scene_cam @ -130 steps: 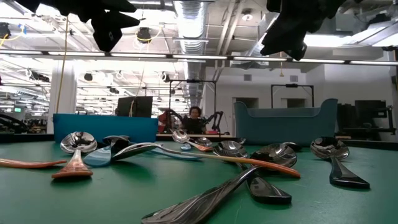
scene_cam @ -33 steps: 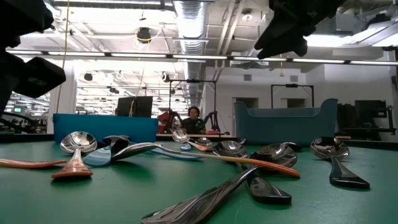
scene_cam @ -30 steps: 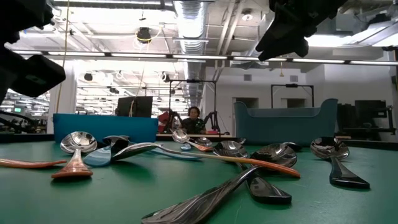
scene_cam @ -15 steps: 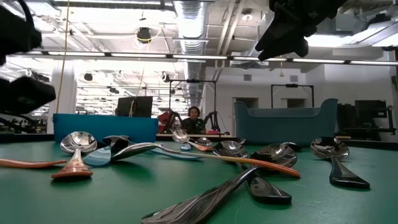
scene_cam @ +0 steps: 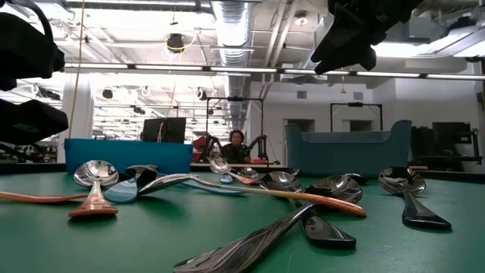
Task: Sort silverware by color (type)
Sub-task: Put the orange spoon into the dark blue bin
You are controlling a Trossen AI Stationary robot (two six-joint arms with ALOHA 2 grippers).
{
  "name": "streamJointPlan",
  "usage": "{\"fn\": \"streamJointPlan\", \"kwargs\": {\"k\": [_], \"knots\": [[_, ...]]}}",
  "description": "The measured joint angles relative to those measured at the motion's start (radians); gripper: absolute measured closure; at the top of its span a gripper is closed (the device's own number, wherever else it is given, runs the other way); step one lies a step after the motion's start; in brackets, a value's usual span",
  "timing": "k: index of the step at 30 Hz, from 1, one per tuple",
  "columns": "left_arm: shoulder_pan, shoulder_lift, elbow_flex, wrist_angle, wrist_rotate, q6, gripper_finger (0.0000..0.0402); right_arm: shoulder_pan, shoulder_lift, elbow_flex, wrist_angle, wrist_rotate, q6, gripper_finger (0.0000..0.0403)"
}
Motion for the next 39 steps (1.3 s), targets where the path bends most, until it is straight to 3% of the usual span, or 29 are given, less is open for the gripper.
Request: {"fn": "streamJointPlan", "kwargs": {"k": [8, 17, 24, 31, 35, 39], "knots": [[-0.002, -0.035, 0.019, -0.045, -0.008, -0.048, 0.0399, 0.0, 0.0, 0.0, 0.003, -0.001, 0.052, 0.0235], [-0.003, -0.193, 0.028, -0.195, -0.064, -0.095, 0.0401, 0.0, 0.0, 0.0, 0.016, -0.022, 0.055, 0.0239], [0.013, -0.352, 0.029, -0.193, -0.217, -0.156, 0.0401, -0.003, 0.0, 0.0, 0.084, -0.024, 0.05, 0.0239], [0.063, -0.557, 0.03, -0.185, -0.468, -0.17, 0.0401, -0.037, 0.0, 0.0, 0.301, -0.027, -0.033, 0.0239], [0.093, -0.669, 0.03, -0.135, -0.637, -0.105, 0.0401, -0.066, 0.0, 0.0, 0.425, -0.041, -0.062, 0.0239], [0.137, -0.747, 0.032, 0.01, -0.718, 0.058, 0.0401, -0.116, 0.049, 0.001, 0.546, -0.138, -0.063, 0.0239]]}}
